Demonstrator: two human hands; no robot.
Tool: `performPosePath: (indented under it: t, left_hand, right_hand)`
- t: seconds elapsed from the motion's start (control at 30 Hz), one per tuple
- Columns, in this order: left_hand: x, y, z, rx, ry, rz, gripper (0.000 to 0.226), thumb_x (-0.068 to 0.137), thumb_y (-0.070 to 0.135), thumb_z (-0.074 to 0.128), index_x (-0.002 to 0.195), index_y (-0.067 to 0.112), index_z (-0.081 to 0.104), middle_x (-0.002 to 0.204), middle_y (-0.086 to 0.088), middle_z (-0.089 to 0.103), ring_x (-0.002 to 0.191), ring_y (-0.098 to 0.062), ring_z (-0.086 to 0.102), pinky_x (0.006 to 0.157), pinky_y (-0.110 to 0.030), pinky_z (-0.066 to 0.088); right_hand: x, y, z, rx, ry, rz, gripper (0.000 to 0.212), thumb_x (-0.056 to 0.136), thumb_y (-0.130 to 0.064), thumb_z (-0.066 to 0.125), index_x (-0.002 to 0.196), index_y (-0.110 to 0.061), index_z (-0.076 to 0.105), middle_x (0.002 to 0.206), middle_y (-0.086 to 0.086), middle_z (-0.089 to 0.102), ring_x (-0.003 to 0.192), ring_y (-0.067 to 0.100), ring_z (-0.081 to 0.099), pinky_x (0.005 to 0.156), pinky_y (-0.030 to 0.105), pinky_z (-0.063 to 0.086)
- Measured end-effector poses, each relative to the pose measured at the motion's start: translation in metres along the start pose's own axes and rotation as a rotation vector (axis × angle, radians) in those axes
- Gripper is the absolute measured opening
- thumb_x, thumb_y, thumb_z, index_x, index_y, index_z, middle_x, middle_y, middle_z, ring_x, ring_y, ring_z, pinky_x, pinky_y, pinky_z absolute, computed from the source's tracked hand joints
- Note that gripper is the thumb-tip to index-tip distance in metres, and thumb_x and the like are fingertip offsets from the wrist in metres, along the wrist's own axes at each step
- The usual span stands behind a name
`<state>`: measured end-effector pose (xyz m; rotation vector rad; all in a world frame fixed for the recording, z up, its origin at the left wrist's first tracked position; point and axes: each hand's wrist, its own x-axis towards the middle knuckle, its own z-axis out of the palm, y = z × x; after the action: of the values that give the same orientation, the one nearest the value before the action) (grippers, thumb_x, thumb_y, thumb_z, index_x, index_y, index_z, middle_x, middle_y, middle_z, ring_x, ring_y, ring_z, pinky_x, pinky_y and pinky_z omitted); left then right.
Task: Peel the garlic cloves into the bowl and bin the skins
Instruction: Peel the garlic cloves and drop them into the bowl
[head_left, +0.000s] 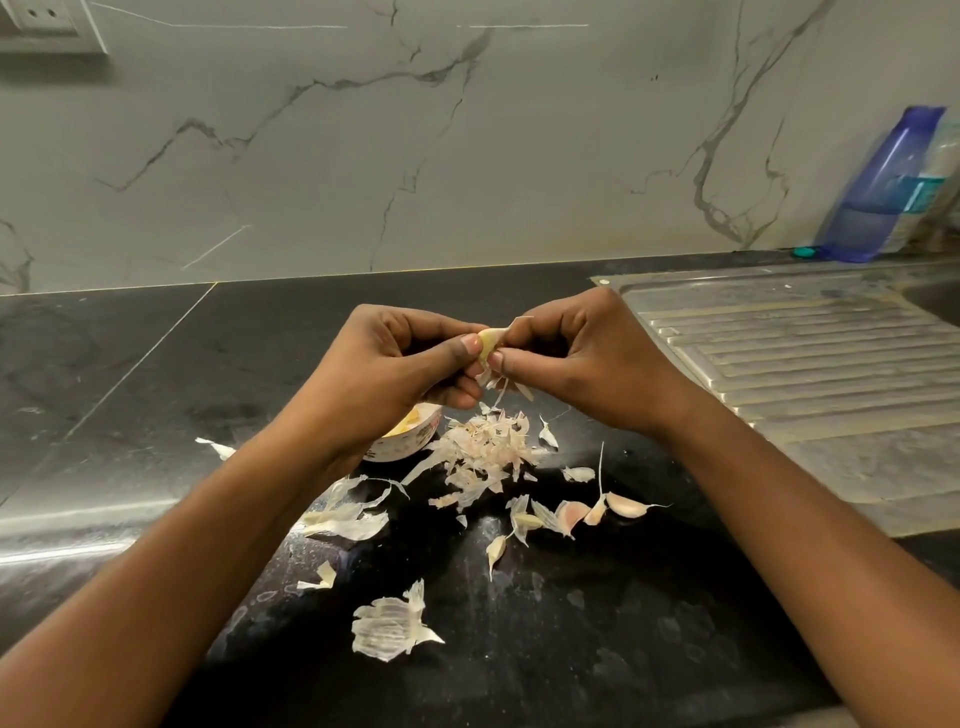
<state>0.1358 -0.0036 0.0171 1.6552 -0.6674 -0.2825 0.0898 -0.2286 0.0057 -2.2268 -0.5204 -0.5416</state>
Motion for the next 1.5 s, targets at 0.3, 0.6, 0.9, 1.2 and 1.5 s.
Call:
performPosePath:
  t: [0.3,0.6,0.9,1.2,1.5]
  left_hand:
    - [0.001,0.000,-0.001,-0.026,-0.011,-0.016,0.021,0.100,0.009,0.062,0.114,0.005,0.076,0.088,-0.014,0.077,0.072,-0.019,0.071,0.064,-0.022,0.060]
    - [0.001,-0.006,0.003,0.129,0.065,0.144,0.024,0.096,0.007,0.069,0.120,0.008,0.074,0.091,-0.009,0.079,0.082,-0.021,0.078,0.076,-0.028,0.064]
    - [0.001,-0.006,0.002,0.252,0.042,0.219,0.025,0.088,0.015,0.079,0.113,0.012,0.079,0.098,0.001,0.082,0.089,-0.016,0.080,0.083,-0.027,0.064]
    - [0.000,-0.002,0.005,0.065,0.061,0.101,0.014,0.096,0.001,0.068,0.105,0.004,0.078,0.089,-0.013,0.080,0.080,-0.028,0.078,0.072,-0.023,0.062]
    - [0.003,-0.004,0.000,0.104,0.130,0.082,0.012,0.096,0.004,0.069,0.101,0.006,0.080,0.085,-0.012,0.079,0.076,-0.027,0.077,0.072,-0.026,0.064]
  right_hand:
    - [0.000,-0.001,0.006,0.170,0.046,0.043,0.005,0.093,-0.002,0.078,0.091,-0.001,0.082,0.080,0.007,0.079,0.070,0.022,0.077,0.068,0.027,0.063]
    - [0.001,-0.003,0.007,0.214,0.064,0.103,0.010,0.092,0.001,0.074,0.083,0.000,0.078,0.072,0.012,0.074,0.068,0.037,0.069,0.064,0.036,0.060]
    - [0.001,-0.004,0.006,0.201,0.026,0.109,0.009,0.093,-0.008,0.077,0.088,-0.002,0.080,0.077,0.012,0.075,0.072,0.037,0.070,0.066,0.048,0.061]
    - [0.002,-0.002,0.001,0.213,0.059,0.124,0.012,0.093,0.002,0.070,0.083,0.001,0.076,0.072,0.013,0.072,0.064,0.020,0.067,0.062,0.026,0.057]
    - [0.003,0.005,-0.007,0.093,0.132,0.152,0.005,0.091,-0.010,0.081,0.086,-0.009,0.081,0.074,0.004,0.076,0.065,0.024,0.071,0.062,0.030,0.059]
